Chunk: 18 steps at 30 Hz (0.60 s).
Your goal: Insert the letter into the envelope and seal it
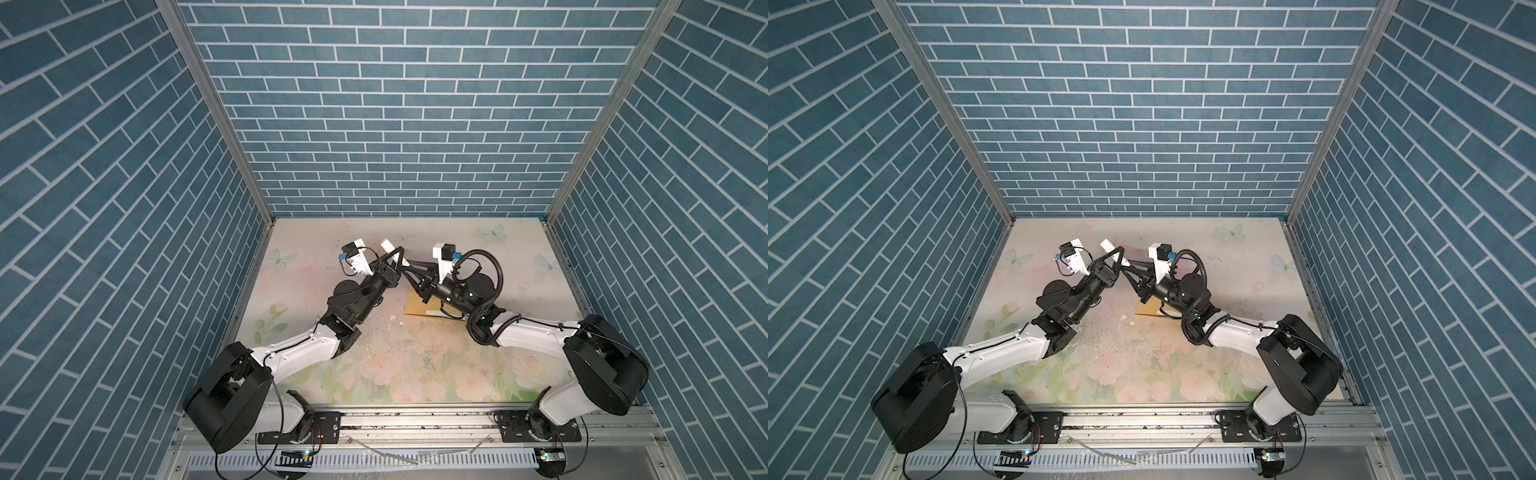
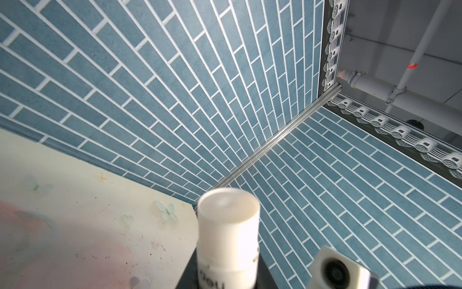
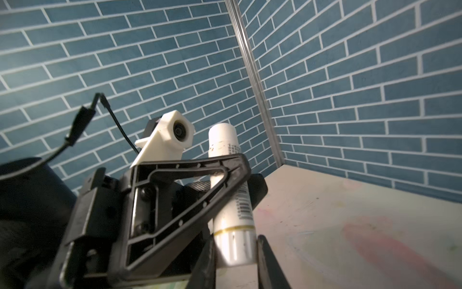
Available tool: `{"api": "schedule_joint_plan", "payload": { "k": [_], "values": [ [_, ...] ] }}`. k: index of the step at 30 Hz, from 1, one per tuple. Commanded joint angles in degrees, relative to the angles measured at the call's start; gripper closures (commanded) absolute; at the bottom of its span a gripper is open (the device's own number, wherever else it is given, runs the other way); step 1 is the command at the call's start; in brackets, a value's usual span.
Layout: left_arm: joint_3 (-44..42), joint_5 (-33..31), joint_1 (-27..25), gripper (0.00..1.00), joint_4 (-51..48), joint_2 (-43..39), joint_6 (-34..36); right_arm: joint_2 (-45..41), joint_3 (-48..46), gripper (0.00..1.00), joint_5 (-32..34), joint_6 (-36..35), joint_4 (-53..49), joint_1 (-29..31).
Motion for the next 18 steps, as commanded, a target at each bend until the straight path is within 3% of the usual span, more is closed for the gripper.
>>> {"api": "schedule_joint_plan", "payload": {
  "k": [1,6,8,10,13,15,18],
  "values": [
    [-1.7,3.0,-0.3,1.00,3.2,-0.5,3.4,0.3,4.1,1.00,0.0,19.6,4.8,-5.5],
    [-1.3,2.7,-0.3,1.00,1.4,-0.9,3.4,1.7,5.3,1.00,-5.2,22.7,5.6,-7.0],
    [-1.0,2.1,-0.3,1.00,-0.3,-1.2,2.0,1.1,5.5,1.00,-5.9,20.0,3.5,-7.0],
    [-0.6,1.4,-0.3,1.00,-2.0,-1.6,0.1,-0.3,5.1,0.92,-5.6,14.3,0.2,-6.9],
    [-0.1,-0.4,-0.3,1.00,-5.6,-2.9,-2.0,-4.4,2.4,0.70,-1.7,0.4,-5.1,-6.6],
    [0.7,-1.6,-0.2,1.00,-9.8,-4.3,-3.5,-8.0,-0.7,0.54,4.0,-12.7,-7.6,-5.4],
    [2.9,-2.4,-0.2,1.00,-17.9,-6.3,-4.6,-11.0,-5.9,0.42,13.8,-35.2,-6.6,-1.2]
  ]
}}
